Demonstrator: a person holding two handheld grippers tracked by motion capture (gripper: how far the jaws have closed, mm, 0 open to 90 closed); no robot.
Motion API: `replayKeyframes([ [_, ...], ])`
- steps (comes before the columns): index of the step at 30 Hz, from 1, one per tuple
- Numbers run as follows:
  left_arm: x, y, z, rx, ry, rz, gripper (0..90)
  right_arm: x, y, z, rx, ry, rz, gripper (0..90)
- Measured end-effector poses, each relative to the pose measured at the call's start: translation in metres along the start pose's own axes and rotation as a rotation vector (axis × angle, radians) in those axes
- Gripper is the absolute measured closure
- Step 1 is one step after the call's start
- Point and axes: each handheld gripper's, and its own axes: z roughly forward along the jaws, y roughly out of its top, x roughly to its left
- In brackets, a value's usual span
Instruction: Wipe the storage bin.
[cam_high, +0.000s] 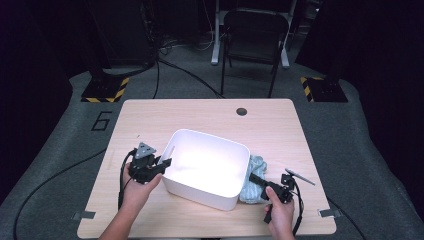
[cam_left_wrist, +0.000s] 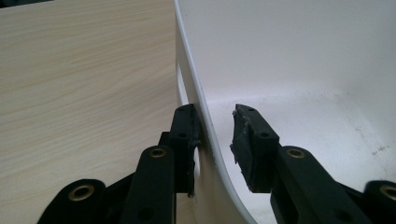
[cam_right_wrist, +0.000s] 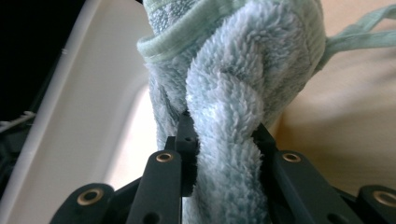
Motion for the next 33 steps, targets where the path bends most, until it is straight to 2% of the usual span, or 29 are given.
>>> replayKeyframes([
  [1, 0.000, 0.000, 0.000, 0.000, 0.001, -0.001, 69.3, 0.001, 0.000, -0.001, -0.007, 0.020, 0.002, 72.5],
  [2, 0.000, 0.000, 0.000, -0.001, 0.003, -0.002, 69.4, 0.004, 0.003, -0.004, -0.029, 0.059, -0.028, 72.5],
  [3, 0.000, 0.000, 0.000, -0.001, 0.003, -0.002, 69.4, 0.004, 0.003, -0.004, -0.029, 0.059, -0.028, 72.5],
  [4, 0.000, 0.000, 0.000, -0.001, 0.004, -0.003, 69.4, 0.007, 0.003, -0.006, -0.016, 0.066, -0.001, 72.4],
  [5, -0.001, 0.000, 0.000, 0.004, 0.009, -0.003, 69.7, 0.012, 0.006, -0.010, -0.028, 0.101, -0.016, 72.4],
  [8, -0.002, 0.001, 0.000, 0.008, 0.014, -0.004, 70.1, 0.014, 0.009, -0.013, -0.047, 0.111, -0.036, 72.4],
  [9, -0.002, 0.001, 0.000, 0.010, 0.017, -0.007, 70.4, 0.018, 0.012, -0.018, -0.058, 0.141, -0.025, 72.4],
  [12, -0.002, 0.001, 0.000, 0.010, 0.018, -0.010, 70.8, 0.020, 0.014, -0.022, -0.075, 0.164, -0.036, 72.3],
  [13, -0.002, 0.001, 0.000, 0.011, 0.019, -0.012, 70.9, 0.025, 0.017, -0.028, -0.099, 0.227, -0.023, 72.4],
  [16, -0.002, 0.001, 0.000, 0.011, 0.020, -0.012, 70.9, 0.030, 0.018, -0.030, -0.104, 0.238, -0.035, 72.4],
  [17, -0.003, 0.001, 0.000, 0.011, 0.020, -0.013, 70.9, 0.034, 0.017, -0.031, -0.095, 0.226, -0.051, 72.4],
  [19, -0.003, 0.001, 0.000, 0.011, 0.020, -0.011, 70.8, 0.035, 0.016, -0.030, -0.094, 0.229, -0.044, 72.4],
  [21, -0.002, 0.001, 0.000, 0.013, 0.014, -0.011, 70.7, 0.032, 0.015, -0.029, -0.090, 0.225, -0.041, 72.4],
  [23, -0.002, 0.001, 0.001, 0.014, 0.006, -0.006, 70.7, 0.028, 0.012, -0.026, -0.079, 0.194, -0.043, 72.4],
  [24, -0.002, 0.001, 0.001, 0.014, 0.006, -0.006, 70.6, 0.028, 0.012, -0.026, -0.079, 0.194, -0.043, 72.4],
  [25, -0.002, 0.001, 0.001, 0.012, 0.004, -0.006, 70.6, 0.025, 0.006, -0.018, -0.058, 0.154, -0.034, 72.5],
  [27, -0.002, 0.001, 0.001, 0.010, 0.004, -0.005, 70.9, 0.023, 0.002, -0.014, -0.046, 0.143, -0.025, 72.5],
  [28, -0.002, 0.001, 0.001, 0.008, 0.004, -0.004, 70.9, 0.019, 0.000, -0.012, -0.048, 0.131, -0.044, 72.5],
  [29, -0.002, 0.001, 0.001, 0.009, 0.003, -0.005, 71.0, 0.018, 0.000, -0.011, -0.049, 0.127, -0.026, 72.5],
  [30, -0.002, 0.001, 0.001, 0.009, 0.003, -0.005, 71.0, 0.018, 0.000, -0.012, -0.043, 0.116, -0.032, 72.5],
  [31, -0.002, 0.001, 0.001, 0.008, 0.004, -0.005, 71.0, 0.016, -0.001, -0.010, -0.031, 0.082, -0.062, 72.5],
  [32, -0.002, 0.001, 0.001, 0.008, 0.004, -0.005, 71.0, 0.016, -0.001, -0.010, -0.031, 0.082, -0.062, 72.5],
  [33, -0.002, 0.001, 0.001, 0.008, 0.005, -0.005, 71.0, 0.018, -0.003, -0.009, -0.025, 0.054, -0.059, 72.6],
])
